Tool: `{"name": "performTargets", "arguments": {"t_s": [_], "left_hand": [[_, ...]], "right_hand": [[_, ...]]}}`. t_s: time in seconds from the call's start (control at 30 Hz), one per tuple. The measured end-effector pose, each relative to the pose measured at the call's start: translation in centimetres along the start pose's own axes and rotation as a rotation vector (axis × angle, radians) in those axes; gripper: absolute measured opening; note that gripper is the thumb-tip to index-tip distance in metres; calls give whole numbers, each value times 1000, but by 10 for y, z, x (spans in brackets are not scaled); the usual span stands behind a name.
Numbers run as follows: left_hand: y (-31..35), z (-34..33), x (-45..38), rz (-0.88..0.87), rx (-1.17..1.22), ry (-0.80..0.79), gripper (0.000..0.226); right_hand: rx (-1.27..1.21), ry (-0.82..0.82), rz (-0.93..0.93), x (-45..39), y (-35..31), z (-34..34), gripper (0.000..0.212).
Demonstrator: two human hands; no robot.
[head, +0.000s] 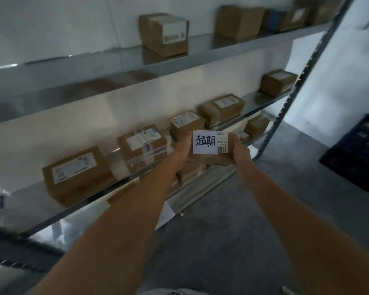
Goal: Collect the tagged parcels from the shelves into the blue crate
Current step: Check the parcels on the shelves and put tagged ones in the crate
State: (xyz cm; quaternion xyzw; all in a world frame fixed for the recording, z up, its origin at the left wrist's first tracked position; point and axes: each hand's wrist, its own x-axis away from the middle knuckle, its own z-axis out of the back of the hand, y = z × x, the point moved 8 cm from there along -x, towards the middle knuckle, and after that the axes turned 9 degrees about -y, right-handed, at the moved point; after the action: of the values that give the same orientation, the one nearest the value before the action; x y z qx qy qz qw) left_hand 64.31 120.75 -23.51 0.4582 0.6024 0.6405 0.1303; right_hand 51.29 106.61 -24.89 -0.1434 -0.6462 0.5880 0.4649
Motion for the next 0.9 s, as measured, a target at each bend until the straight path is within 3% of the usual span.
{"name": "performTargets", "arguments": {"t_s": [0.07,0.23,0.5,0.73,0.9], "left_hand": [[26,-35,-16,-66,-18,-25,33],[69,-118,-54,-151,-71,-165,40],[123,-216,-118,-255,-110,-303,47],[164,-290,-187,-304,-122,-406,43],[178,-356,-218,-365,-278,-484,38]], "right_hand": [[-72,37,67,-31,-8,43,69],[-241,111,185,-7,-62,108,44],[-249,257,286,-51,-112,199,57],[-329,400,305,-103,-136,262,51],[-392,512,293,-120,-149,313,43]]}}
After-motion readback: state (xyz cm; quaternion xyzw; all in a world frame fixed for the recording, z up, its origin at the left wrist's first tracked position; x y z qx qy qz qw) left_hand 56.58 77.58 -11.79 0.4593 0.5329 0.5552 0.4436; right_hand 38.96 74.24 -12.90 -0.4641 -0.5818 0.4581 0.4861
